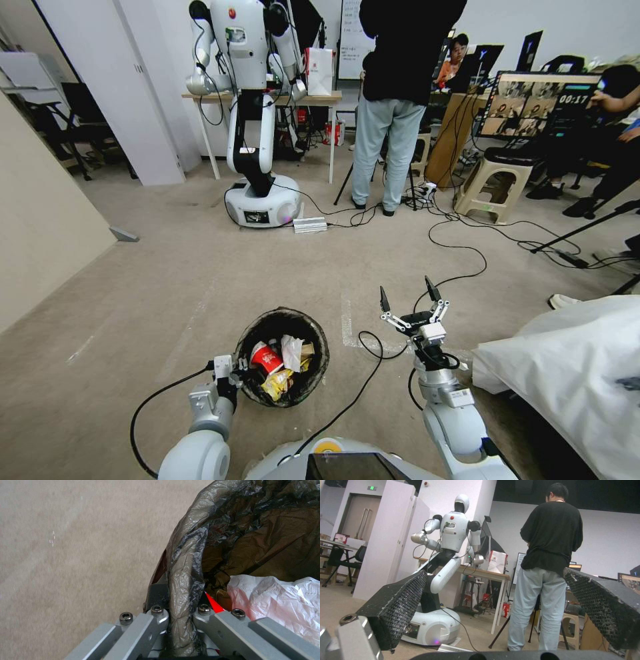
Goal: Pick up the trash bin, then pick up the garbage from the floor and place it into the trash bin.
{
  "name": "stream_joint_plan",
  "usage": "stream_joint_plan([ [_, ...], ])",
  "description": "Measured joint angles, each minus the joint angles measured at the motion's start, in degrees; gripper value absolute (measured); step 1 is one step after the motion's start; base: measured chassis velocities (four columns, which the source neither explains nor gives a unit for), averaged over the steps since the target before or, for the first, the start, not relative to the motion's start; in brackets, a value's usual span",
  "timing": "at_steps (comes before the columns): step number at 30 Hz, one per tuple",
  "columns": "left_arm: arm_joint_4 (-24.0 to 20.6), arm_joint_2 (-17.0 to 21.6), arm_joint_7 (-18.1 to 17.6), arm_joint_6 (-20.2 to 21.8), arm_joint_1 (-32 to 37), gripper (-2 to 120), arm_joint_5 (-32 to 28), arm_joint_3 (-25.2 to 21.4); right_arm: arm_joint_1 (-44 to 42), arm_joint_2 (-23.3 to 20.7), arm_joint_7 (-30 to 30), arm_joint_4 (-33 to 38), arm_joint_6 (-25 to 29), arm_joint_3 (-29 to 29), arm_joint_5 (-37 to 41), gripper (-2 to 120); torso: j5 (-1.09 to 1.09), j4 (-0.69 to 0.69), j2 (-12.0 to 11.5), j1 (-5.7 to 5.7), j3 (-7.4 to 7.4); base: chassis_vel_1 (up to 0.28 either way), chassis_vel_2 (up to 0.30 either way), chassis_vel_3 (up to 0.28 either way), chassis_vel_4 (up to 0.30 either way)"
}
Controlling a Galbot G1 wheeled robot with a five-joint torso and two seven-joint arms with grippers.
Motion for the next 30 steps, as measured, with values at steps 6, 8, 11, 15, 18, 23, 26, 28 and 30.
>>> stream_joint_plan([
  [6,2.38,0.07,-0.37,1.61,-0.98,1,-1.87,-0.43,-0.2,0.01,-0.61,-0.22,0.62,-0.06,-0.06,100,0.07,0.03,0.01,0.0,-0.01,0.0,0.0,0.0,0.0],
  [8,3.64,0.08,-0.39,1.78,-1.56,1,-2.19,-0.49,-0.27,0.08,-0.73,-0.29,0.85,-0.06,-0.06,100,0.09,0.03,0.01,-0.01,-0.02,0.0,0.0,0.0,0.0],
  [11,4.36,0.07,-0.45,2.01,-2.04,1,-2.34,-0.6,-0.26,0.06,-0.77,-0.2,0.88,-0.01,-0.03,100,0.07,0.02,0.01,-0.01,-0.02,0.0,0.0,0.0,0.0],
  [15,5.09,0.08,-0.58,2.48,-2.71,1,-2.57,-0.83,-0.24,0.0,-0.92,-0.04,0.94,0.13,0.01,100,0.05,0.02,0.02,-0.01,-0.01,0.0,0.0,0.0,0.0],
  [18,5.49,0.09,-0.59,2.69,-3.01,1,-2.81,-0.93,-0.53,0.08,-1.14,-0.07,1.17,0.09,-0.03,100,0.04,0.01,0.02,-0.01,-0.01,0.0,0.0,0.0,0.0],
  [23,6.24,0.02,0.66,1.75,-2.98,18,-2.9,-0.97,-0.68,0.31,-1.59,-0.33,1.51,-0.12,-0.29,100,-0.13,-0.01,0.0,0.01,0.01,0.0,0.0,0.0,0.0],
  [26,6.42,-0.03,1.66,-0.1,-2.98,26,-3.08,-0.79,-0.69,0.34,-1.78,-0.35,1.61,-0.14,-0.35,100,-0.13,-0.04,0.0,0.01,0.02,0.0,0.0,0.0,0.0],
  [28,6.33,-0.04,2.41,-1.48,-2.95,34,-2.74,-0.73,-0.82,0.36,-1.92,-0.47,1.7,-0.21,-0.51,100,-0.11,-0.04,-0.01,0.02,0.02,0.0,0.0,0.0,0.0],
  [30,6.04,0.0,2.51,-3.19,-3.17,46,-2.41,-0.52,-1.04,0.43,-2.29,-0.65,1.98,-0.45,-0.74,100,-0.06,-0.03,0.0,0.02,0.02,0.0,0.0,0.0,0.0],
])
